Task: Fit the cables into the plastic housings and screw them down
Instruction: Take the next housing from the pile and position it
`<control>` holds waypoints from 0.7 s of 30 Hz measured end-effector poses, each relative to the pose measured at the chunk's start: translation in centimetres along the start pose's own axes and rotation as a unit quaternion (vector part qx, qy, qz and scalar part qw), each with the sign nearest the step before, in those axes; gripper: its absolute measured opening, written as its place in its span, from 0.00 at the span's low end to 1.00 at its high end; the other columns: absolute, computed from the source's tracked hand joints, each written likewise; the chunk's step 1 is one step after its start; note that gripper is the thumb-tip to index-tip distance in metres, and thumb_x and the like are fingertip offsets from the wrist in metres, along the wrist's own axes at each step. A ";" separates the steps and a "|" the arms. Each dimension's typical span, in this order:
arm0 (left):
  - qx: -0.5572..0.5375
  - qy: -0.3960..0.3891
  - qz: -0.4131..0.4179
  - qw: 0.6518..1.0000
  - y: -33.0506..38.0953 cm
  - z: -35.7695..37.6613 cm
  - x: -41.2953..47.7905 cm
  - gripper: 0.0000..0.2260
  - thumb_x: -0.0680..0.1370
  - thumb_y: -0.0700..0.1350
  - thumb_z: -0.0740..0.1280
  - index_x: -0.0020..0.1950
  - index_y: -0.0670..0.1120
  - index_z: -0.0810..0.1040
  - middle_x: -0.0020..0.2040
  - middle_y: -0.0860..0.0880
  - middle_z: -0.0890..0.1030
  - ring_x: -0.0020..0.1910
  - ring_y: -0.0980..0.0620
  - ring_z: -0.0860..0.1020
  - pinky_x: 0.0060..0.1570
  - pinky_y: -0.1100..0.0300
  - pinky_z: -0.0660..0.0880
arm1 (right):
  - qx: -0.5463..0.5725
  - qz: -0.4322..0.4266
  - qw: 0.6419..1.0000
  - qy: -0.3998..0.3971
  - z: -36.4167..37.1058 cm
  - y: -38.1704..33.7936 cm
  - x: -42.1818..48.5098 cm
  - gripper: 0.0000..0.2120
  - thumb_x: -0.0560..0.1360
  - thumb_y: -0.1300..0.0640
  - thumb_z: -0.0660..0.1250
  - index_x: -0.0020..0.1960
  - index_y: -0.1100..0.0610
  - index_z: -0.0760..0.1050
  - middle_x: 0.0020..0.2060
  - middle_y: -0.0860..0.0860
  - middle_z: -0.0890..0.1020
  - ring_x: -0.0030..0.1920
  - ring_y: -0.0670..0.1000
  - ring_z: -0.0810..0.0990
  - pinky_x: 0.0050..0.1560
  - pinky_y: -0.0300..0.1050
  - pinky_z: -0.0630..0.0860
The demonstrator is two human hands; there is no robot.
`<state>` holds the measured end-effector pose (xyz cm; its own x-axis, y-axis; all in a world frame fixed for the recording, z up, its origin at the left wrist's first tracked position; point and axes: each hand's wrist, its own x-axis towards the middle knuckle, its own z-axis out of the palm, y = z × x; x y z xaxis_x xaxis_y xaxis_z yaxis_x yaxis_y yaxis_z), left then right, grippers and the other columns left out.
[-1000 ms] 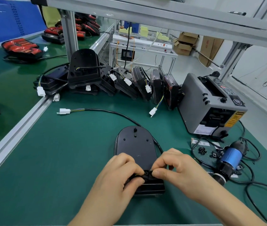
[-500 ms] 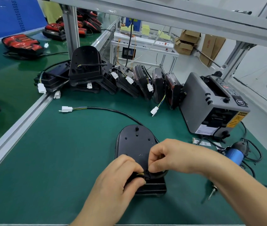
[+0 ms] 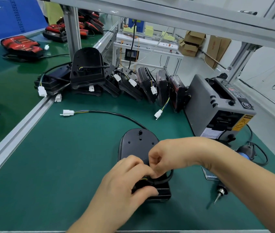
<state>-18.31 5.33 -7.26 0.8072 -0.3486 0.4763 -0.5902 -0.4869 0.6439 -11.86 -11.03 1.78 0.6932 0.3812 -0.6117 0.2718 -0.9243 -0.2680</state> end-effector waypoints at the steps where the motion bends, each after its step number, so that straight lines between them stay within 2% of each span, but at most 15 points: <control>1: 0.018 0.007 0.010 1.000 0.2 0.2 0.2 0.09 0.68 0.59 0.68 0.45 0.57 0.76 0.44 0.61 0.72 0.41 0.60 0.71 0.42 0.70 0.67 | 0.013 -0.001 1.000 0.004 0.1 0.1 -0.1 0.07 0.72 0.46 0.69 0.38 0.46 0.74 0.35 0.41 0.76 0.37 0.42 0.73 0.38 0.39 0.68; 4: 0.067 0.043 0.026 0.997 0.7 0.9 0.6 0.09 0.69 0.57 0.68 0.40 0.52 0.78 0.38 0.58 0.73 0.37 0.55 0.72 0.36 0.63 0.69 | 0.041 0.001 0.999 0.006 0.2 0.3 0.0 0.08 0.72 0.48 0.70 0.37 0.46 0.74 0.33 0.42 0.75 0.37 0.45 0.72 0.37 0.38 0.67; 6: 0.085 0.064 0.044 0.993 0.7 1.2 0.6 0.09 0.71 0.54 0.67 0.37 0.50 0.78 0.36 0.55 0.72 0.35 0.53 0.71 0.32 0.60 0.69 | 0.050 0.002 0.999 -0.003 0.0 0.3 0.2 0.09 0.72 0.49 0.70 0.36 0.47 0.74 0.32 0.41 0.75 0.35 0.42 0.73 0.35 0.35 0.68; 8: 0.102 0.077 0.068 0.989 0.5 1.3 0.3 0.09 0.73 0.51 0.67 0.37 0.48 0.78 0.35 0.53 0.71 0.34 0.52 0.70 0.30 0.59 0.68 | 0.062 0.005 0.998 -0.018 -0.3 0.2 0.4 0.08 0.73 0.51 0.70 0.36 0.48 0.74 0.32 0.41 0.76 0.28 0.35 0.72 0.30 0.29 0.67; 11: 0.139 0.083 0.109 0.981 0.1 1.6 -0.6 0.03 0.74 0.45 0.68 0.41 0.48 0.79 0.35 0.50 0.71 0.33 0.49 0.70 0.24 0.54 0.70 | 0.055 0.007 0.998 -0.031 -0.6 0.2 0.7 0.07 0.73 0.51 0.70 0.39 0.49 0.74 0.33 0.42 0.76 0.23 0.33 0.71 0.26 0.26 0.67; 12: 0.148 0.084 0.116 0.979 0.0 1.6 -0.9 0.02 0.72 0.43 0.69 0.43 0.48 0.79 0.36 0.50 0.71 0.34 0.49 0.71 0.23 0.55 0.70 | 0.058 0.006 0.998 -0.033 -0.6 0.2 0.7 0.07 0.73 0.51 0.70 0.39 0.49 0.75 0.33 0.43 0.77 0.25 0.33 0.72 0.27 0.26 0.67; 16: 0.172 0.078 0.136 0.973 -0.6 1.7 -1.3 0.13 0.67 0.37 0.71 0.48 0.49 0.76 0.43 0.52 0.70 0.39 0.49 0.74 0.23 0.56 0.72 | 0.100 -0.002 0.994 -0.036 -0.3 0.5 0.8 0.07 0.73 0.51 0.71 0.39 0.48 0.75 0.36 0.44 0.79 0.38 0.40 0.75 0.39 0.34 0.71; 21: 0.166 0.080 0.136 0.974 -0.8 1.8 -1.3 0.10 0.71 0.40 0.67 0.50 0.50 0.75 0.44 0.52 0.69 0.42 0.51 0.75 0.25 0.56 0.74 | 0.148 -0.024 0.988 -0.031 0.0 1.2 0.6 0.06 0.74 0.51 0.70 0.39 0.48 0.77 0.35 0.44 0.80 0.40 0.42 0.76 0.47 0.40 0.75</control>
<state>-18.87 4.74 -9.47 0.5949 -0.3842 0.7061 -0.7253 -0.6352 0.2655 -11.11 -11.94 1.04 0.6399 0.4339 -0.6342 0.0911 -0.8623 -0.4981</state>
